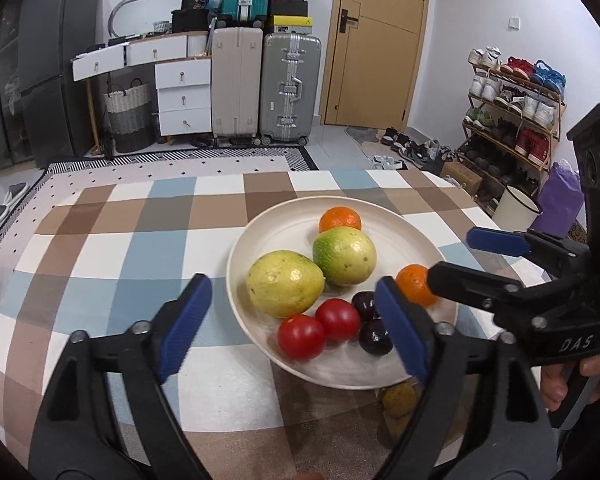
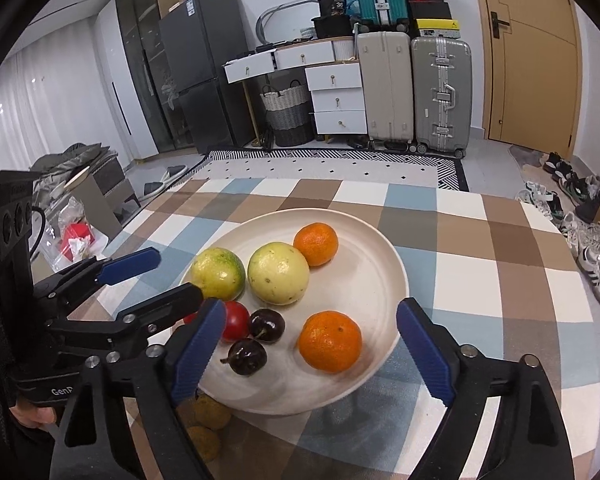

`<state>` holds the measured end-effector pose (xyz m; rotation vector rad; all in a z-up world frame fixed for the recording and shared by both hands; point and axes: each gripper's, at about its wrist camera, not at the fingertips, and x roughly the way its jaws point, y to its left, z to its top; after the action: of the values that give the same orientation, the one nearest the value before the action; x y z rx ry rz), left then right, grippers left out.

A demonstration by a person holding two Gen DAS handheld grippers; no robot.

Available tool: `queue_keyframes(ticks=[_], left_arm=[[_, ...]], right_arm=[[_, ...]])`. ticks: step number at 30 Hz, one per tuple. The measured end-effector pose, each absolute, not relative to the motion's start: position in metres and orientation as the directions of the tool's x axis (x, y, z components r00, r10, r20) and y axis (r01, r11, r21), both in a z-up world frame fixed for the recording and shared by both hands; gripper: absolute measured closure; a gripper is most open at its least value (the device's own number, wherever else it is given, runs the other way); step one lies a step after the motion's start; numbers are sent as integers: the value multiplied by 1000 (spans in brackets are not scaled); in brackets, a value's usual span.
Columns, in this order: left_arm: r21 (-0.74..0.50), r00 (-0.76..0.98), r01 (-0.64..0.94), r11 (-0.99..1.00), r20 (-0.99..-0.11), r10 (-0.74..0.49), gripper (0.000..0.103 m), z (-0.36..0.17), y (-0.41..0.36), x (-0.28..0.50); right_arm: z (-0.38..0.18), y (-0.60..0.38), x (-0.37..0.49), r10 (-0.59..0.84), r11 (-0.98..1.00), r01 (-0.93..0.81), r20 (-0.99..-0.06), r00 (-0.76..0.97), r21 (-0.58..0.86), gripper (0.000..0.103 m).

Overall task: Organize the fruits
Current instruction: 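Move both tools back toward the two brown kiwis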

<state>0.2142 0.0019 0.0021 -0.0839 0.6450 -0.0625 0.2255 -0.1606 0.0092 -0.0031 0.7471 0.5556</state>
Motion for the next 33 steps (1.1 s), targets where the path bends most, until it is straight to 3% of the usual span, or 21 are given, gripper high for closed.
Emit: queue_keyframes(ticks=[2,6,15,24,33], left_arm=[[-100,796,40,994,-599,-92,15,3,4,209],[-99,807,37,994,-584,-88,1,6,6,194],[-105,826,66,992,-552,-114,1,14,5,160],[-52,846,30,998,-531,-53,1,15,2,129],[-37,851,-10,999,-525,-11,1,6,6,117]], right_arm=[[13,-166,223,471,863,-468,-642,605,192,1],[16,-173,220,471,864,-458,-655,591,209,1],[8,-182,191,467,864,-462,-666,582,202,1],[6,-182,157,470,854,-495,-647,601,161,0],[-10,-173,148,467,848,-497,-705,534,186,1]])
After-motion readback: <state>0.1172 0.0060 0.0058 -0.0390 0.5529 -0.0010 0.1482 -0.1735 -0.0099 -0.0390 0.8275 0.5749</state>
